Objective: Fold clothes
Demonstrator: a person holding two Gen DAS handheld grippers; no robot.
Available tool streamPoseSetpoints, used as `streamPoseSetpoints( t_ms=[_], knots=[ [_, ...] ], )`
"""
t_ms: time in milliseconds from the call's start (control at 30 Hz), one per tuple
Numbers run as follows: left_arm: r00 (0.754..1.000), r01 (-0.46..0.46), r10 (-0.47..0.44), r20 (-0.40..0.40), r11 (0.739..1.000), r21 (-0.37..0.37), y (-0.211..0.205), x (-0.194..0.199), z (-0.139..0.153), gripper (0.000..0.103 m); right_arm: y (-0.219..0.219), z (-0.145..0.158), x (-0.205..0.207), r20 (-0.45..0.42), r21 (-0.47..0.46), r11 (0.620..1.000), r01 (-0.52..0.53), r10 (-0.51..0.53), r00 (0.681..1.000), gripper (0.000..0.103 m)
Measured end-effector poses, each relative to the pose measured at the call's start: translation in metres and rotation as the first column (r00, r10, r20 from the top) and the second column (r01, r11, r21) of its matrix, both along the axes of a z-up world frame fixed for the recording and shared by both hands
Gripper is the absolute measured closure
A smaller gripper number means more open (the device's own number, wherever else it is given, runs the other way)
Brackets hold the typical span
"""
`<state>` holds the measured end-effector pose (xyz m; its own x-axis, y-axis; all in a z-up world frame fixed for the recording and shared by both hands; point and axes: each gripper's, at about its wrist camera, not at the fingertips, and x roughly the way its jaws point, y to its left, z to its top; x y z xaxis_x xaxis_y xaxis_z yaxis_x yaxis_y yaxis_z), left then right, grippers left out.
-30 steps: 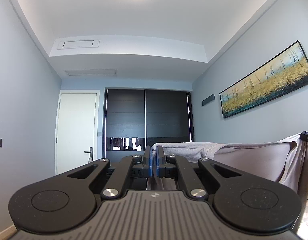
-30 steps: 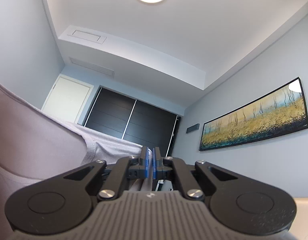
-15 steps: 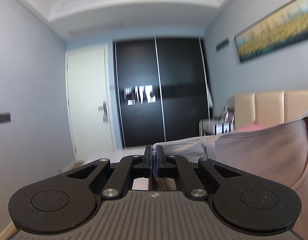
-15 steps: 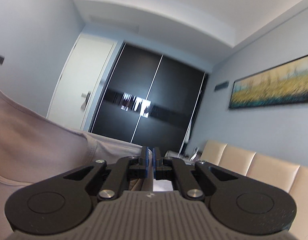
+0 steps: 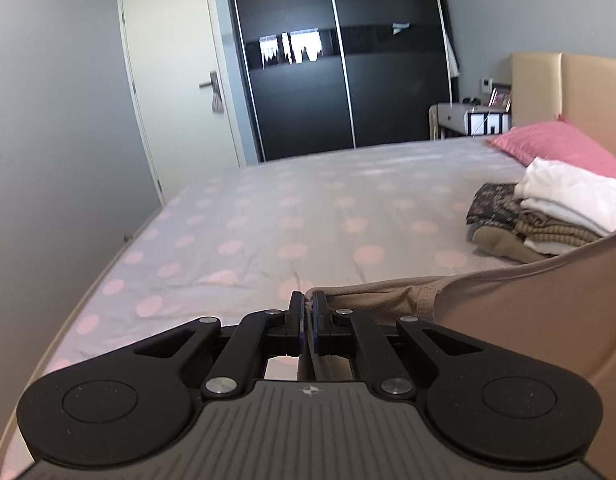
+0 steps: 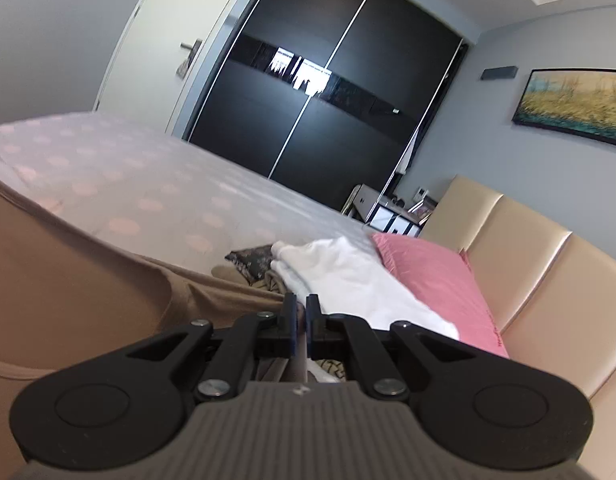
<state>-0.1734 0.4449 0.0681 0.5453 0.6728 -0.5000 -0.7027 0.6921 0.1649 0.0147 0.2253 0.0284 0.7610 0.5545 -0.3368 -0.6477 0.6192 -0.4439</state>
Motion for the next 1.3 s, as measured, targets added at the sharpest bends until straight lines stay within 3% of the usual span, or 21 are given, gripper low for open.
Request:
streamPoseSetpoints(
  t_ms=[267,467,600,767,900,933,967,1000,1067,1300],
  knots=[
    [0.999,-0.026,0.023,-0.044,0.997,-0.07,0.05,0.046,-0.049,0.101,0.062,-0.047,0.059,-0.075,-0.073,0.996,0.049,-0.054,0.996,0.099],
    [0.985,-0.048,0.025,-0.173,0.99,-0.129,0.073,0.079,-0.117,0.101,0.096,-0.11,0.087,-0.161,-0.187,0.981,0.057,-0.087,0.983,0.099],
    [0.971,-0.063,0.012,-0.239,0.977,-0.204,0.085,0.085,-0.161,0.101,0.102,-0.149,0.096,-0.218,-0.254,0.966,0.036,-0.094,0.971,0.099],
    [0.964,-0.057,-0.01,-0.265,0.967,-0.247,0.089,0.086,-0.184,0.101,0.109,-0.175,0.106,-0.274,-0.308,0.951,0.01,-0.099,0.957,0.099],
    [0.962,-0.062,-0.018,-0.271,0.958,-0.28,0.094,0.084,-0.186,0.097,0.113,-0.179,0.111,-0.321,-0.335,0.942,-0.013,-0.101,0.942,0.093],
    [0.962,-0.063,-0.018,-0.271,0.955,-0.288,0.095,0.082,-0.184,0.091,0.112,-0.176,0.111,-0.332,-0.335,0.942,-0.02,-0.098,0.938,0.089],
    [0.962,-0.068,-0.016,-0.273,0.953,-0.295,0.096,0.081,-0.182,0.08,0.11,-0.172,0.112,-0.339,-0.333,0.943,-0.017,-0.103,0.935,0.073],
    [0.962,-0.07,-0.015,-0.271,0.951,-0.301,0.096,0.077,-0.177,0.075,0.106,-0.165,0.113,-0.34,-0.321,0.947,-0.007,-0.108,0.934,0.066],
    [0.969,-0.066,-0.013,-0.248,0.95,-0.306,0.094,0.065,-0.166,0.062,0.096,-0.148,0.115,-0.362,-0.289,0.957,0.006,-0.115,0.925,0.066],
    [0.981,-0.079,0.013,-0.194,0.939,-0.336,0.074,0.008,-0.123,0.06,0.033,-0.099,0.11,-0.437,-0.225,0.973,0.049,-0.145,0.888,0.065]
  ],
)
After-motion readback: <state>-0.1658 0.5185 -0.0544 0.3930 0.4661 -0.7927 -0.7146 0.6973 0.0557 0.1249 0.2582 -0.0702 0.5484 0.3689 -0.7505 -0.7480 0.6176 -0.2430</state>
